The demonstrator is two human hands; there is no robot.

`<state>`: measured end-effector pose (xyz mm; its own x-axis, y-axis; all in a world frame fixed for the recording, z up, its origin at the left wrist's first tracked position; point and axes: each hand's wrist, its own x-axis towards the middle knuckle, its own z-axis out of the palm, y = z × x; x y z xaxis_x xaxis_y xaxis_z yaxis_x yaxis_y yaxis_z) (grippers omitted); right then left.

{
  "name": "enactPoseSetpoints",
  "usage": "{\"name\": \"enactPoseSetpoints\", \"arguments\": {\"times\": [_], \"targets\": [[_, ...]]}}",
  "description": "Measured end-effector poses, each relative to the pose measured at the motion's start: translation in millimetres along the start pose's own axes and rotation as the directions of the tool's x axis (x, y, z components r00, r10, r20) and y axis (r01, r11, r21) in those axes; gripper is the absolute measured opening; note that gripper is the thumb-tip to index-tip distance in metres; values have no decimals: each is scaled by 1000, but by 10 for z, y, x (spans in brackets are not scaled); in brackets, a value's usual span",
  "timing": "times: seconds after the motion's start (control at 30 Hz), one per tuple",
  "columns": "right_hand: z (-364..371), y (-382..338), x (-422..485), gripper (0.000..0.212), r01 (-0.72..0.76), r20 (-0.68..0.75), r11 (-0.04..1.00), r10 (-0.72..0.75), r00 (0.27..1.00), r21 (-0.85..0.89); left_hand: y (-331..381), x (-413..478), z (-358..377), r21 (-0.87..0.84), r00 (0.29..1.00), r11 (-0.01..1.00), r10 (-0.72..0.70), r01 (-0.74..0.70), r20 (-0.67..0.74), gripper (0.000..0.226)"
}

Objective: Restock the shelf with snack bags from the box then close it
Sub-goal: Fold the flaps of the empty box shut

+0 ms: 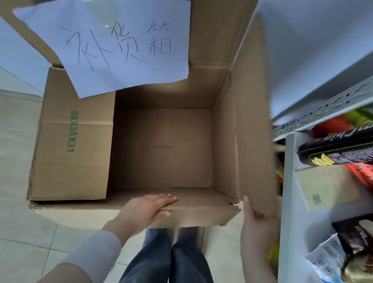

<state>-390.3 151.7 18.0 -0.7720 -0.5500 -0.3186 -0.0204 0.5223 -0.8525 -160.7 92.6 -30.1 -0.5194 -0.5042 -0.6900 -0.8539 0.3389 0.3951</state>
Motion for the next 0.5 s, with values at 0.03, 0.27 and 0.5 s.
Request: {"name": "enactPoseSetpoints", "arguments": {"times": [0.03,0.27,0.5], "targets": [[22,48,-56,19,134,83,987,-126,989,-93,-15,-5,13,4,1000,1000,7,-7,-8,87],[267,489,150,26,833,546,335,-636,545,-441,-37,-25,1,60,998,998,9,-5,-55,101],[166,688,-127,41,752,542,440,-521,659,-491,9,-26,-41,52,1000,998,-21,22,-23,54]]}}
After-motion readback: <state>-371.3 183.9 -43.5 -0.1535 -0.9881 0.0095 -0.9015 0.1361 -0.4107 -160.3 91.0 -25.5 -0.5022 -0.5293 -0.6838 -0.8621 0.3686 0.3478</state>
